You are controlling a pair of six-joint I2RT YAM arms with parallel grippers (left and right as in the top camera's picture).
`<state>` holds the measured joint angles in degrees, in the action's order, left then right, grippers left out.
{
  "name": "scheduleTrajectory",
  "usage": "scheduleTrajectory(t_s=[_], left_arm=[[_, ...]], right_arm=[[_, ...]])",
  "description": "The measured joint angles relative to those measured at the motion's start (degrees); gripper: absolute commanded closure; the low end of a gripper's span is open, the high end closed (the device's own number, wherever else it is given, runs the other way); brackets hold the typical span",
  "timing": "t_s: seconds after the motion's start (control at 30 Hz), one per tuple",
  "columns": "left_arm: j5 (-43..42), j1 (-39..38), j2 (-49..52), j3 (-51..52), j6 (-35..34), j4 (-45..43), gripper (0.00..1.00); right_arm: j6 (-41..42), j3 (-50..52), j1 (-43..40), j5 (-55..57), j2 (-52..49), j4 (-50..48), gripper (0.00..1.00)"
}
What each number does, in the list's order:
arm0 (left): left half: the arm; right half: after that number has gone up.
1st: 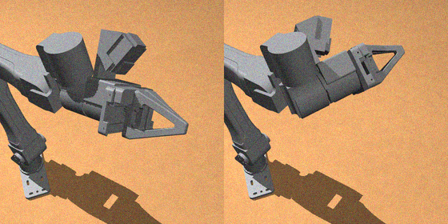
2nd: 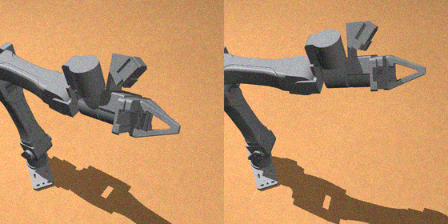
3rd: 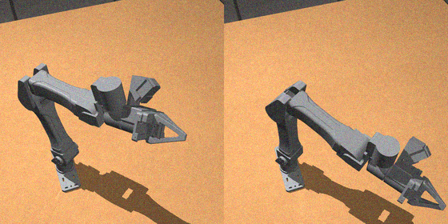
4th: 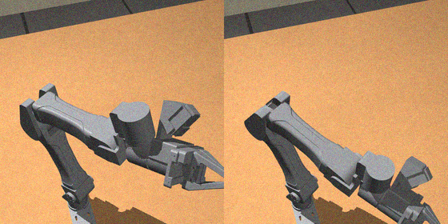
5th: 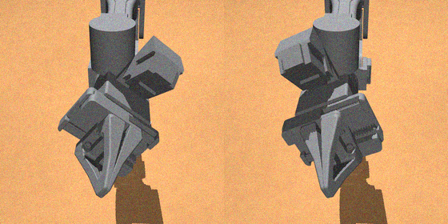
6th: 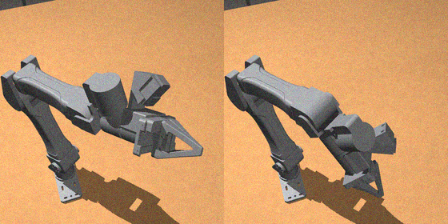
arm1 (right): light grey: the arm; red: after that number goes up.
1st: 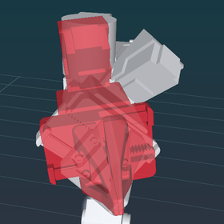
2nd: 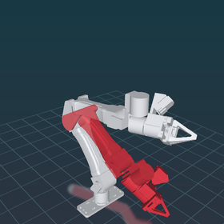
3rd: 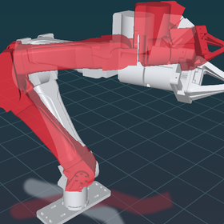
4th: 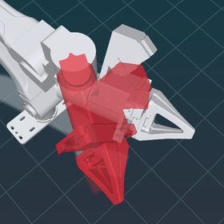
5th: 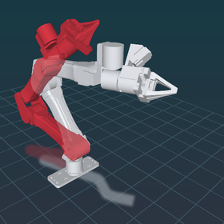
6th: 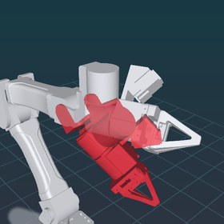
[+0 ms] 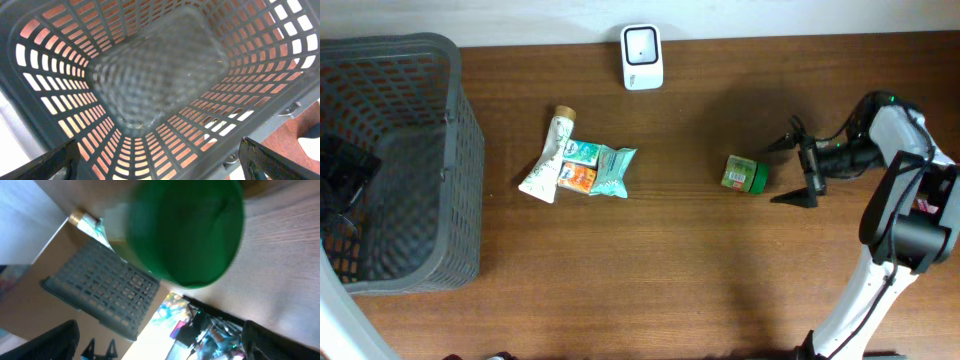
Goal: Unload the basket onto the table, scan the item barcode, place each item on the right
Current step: 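Regrasp the lying green jar with the right gripper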
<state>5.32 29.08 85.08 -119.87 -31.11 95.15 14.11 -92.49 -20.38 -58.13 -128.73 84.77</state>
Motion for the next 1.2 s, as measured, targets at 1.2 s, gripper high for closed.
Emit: scheduleTrajectory(t_s=[1.2], left_arm=[[0.0,0.0,0.0,0.0,0.0,0.0,0.01]], right_arm=[[34.2,-8.9,15.6,29.5,1.0,-5.3,0.01]])
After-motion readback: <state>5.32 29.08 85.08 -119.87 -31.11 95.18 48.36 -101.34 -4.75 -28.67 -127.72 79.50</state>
